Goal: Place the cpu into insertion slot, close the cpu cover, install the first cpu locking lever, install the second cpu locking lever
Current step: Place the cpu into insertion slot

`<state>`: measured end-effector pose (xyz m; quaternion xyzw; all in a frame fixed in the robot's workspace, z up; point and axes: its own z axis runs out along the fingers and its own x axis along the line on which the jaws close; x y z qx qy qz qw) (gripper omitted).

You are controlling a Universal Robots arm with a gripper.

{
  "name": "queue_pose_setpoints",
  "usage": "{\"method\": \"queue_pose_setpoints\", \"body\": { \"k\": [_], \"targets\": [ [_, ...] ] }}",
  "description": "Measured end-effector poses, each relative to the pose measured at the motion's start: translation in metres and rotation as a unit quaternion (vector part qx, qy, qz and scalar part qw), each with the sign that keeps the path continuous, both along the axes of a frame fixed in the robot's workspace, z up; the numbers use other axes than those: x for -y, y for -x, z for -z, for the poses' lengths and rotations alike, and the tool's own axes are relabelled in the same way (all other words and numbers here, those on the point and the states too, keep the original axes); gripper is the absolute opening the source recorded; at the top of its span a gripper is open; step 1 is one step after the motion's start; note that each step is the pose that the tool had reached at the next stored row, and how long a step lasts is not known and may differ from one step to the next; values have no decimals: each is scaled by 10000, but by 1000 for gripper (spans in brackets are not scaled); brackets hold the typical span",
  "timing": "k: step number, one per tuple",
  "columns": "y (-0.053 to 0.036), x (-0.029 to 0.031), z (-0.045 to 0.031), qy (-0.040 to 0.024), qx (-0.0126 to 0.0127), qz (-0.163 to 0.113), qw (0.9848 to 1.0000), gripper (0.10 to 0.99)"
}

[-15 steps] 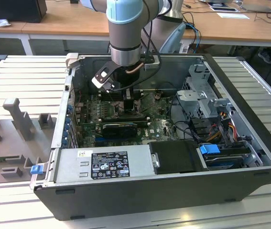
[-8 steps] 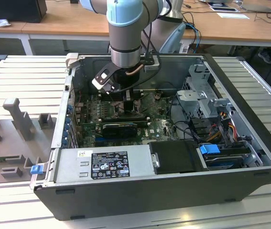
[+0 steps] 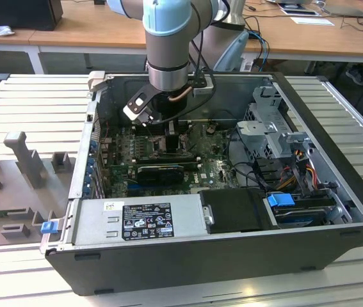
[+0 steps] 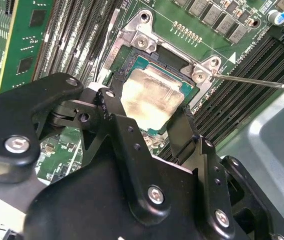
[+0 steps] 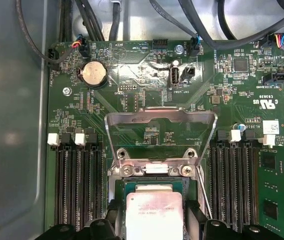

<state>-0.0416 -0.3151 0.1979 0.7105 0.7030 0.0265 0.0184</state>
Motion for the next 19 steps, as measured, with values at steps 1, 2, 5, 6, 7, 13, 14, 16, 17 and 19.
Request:
{"method": "queue_pose_setpoints", "body": {
  "k": [1,2,5,6,7,13,14,16,17,19],
  "targets": [
    [0,0,0,0,0,0,10000,616],
    [0,0,0,0,0,1,10000,616],
    [0,3,-1,14,0,0,10000,616],
    [0,3,0,28,0,0,10000,600],
    [0,3,-1,33,0,1,10000,537],
    [0,2,0,40,0,2,10000,616],
    [0,3,-7,43,-1,2,10000,616],
    [0,2,-70,42,0,2,10000,616],
    [0,3,-90,42,-1,3,10000,600],
    [-1,2,-147,42,-7,2,10000,412]
  ]
}}
